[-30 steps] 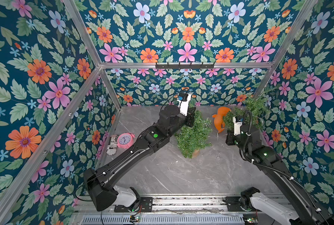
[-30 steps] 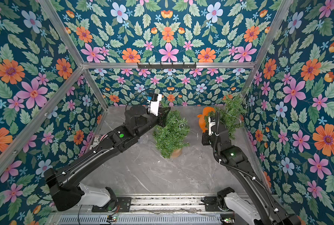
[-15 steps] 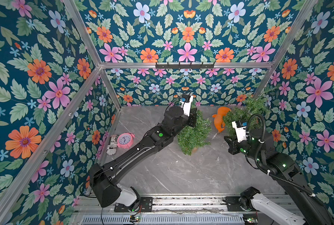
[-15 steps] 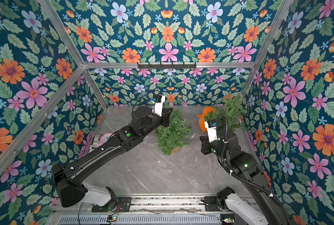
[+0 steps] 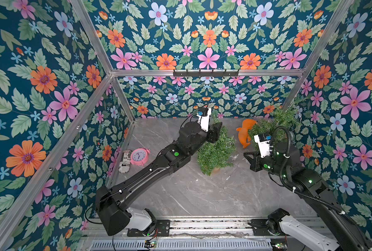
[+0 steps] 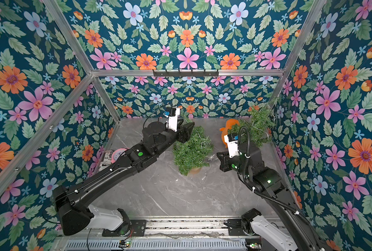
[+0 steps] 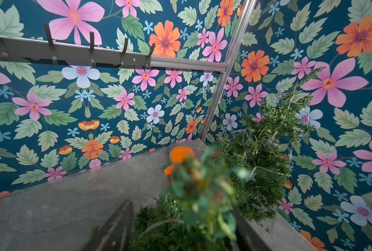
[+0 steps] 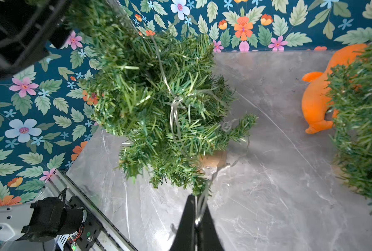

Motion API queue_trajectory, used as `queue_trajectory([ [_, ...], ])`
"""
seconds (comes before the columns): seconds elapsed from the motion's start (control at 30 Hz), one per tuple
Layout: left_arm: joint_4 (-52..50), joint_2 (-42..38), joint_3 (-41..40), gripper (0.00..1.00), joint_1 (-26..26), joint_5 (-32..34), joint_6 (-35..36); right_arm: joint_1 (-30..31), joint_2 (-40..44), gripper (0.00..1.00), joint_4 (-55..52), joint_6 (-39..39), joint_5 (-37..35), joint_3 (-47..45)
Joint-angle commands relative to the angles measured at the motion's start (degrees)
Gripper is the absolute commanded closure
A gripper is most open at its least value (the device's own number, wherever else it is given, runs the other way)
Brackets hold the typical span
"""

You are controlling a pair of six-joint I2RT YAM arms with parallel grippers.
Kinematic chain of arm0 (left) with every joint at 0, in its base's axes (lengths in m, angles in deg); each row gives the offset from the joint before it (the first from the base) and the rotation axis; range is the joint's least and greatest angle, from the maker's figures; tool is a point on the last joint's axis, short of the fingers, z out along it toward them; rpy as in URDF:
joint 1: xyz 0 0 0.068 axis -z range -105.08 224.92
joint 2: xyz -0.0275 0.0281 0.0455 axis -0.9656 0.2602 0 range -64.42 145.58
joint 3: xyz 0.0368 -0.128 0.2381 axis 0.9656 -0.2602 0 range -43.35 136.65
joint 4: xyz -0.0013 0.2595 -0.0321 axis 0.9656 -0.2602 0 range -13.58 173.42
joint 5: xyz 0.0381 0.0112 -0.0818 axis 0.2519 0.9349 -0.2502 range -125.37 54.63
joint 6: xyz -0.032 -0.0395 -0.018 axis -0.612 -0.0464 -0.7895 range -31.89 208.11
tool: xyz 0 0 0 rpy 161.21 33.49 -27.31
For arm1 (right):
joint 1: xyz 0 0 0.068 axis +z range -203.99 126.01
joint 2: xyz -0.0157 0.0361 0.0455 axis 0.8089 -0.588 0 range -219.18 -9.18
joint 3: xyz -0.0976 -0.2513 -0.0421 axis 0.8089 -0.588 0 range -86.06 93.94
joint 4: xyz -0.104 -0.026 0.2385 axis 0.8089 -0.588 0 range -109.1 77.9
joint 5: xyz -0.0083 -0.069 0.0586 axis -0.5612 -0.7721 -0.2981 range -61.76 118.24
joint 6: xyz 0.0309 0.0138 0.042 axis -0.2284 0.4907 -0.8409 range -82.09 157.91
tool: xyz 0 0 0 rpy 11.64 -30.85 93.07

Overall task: Wrap string light around the christmas tree
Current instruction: Wrap the light string around the Christmas tree.

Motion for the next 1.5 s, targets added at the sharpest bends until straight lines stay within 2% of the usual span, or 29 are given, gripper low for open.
queue_trajectory([
  [0.0,2.4,-2.0,0.0,0.13,0.0,-0.8,1.2,0.0,0.0,1.00,4.3,-3.4,2.6,-1.7],
  [0.07,1.8,-3.2,-0.7,0.08,0.0,-1.6,1.7,0.0,-0.1,1.00,5.9,-4.3,2.5,-3.0],
  [0.23,-1.0,-3.8,-0.6,0.01,0.0,-1.8,2.2,0.0,-0.5,1.00,7.3,-5.5,2.5,-4.7],
  [0.33,-4.4,-3.9,0.8,0.00,0.0,-0.4,3.5,0.1,-1.0,1.00,8.1,-5.9,2.7,-5.1],
  [0.57,-9.9,-9.1,-0.6,0.00,-0.1,8.6,6.9,0.2,-2.3,1.00,10.2,-6.8,3.3,-5.0],
  [0.83,-14.9,-19.6,-6.8,0.01,-0.1,10.6,5.4,0.3,-3.3,1.00,12.7,-7.0,3.3,-5.0],
  [0.93,-15.7,-25.3,-11.1,0.01,-0.1,10.4,2.8,0.3,-4.1,1.00,13.0,-7.5,4.0,-4.8],
  [0.97,-16.0,-27.2,-12.8,0.04,-0.1,9.4,2.0,0.3,-4.3,1.00,12.8,-7.6,4.2,-4.8],
  [1.07,-17.0,-31.8,-18.0,0.17,0.0,2.0,0.3,0.4,-3.7,1.00,12.4,-7.5,3.8,-5.1],
  [1.23,-12.7,-36.2,-32.0,0.18,0.6,-10.1,-5.4,0.4,-2.0,1.00,11.4,-7.0,2.9,-5.3],
  [1.33,-5.4,-37.5,-40.5,0.18,3.8,-11.0,-10.5,0.4,-1.5,1.00,11.3,-7.0,2.9,-5.6],
  [1.47,11.5,-36.8,-51.7,0.18,12.7,-4.7,-13.9,0.4,-1.6,1.00,11.8,-7.5,3.4,-6.2],
])
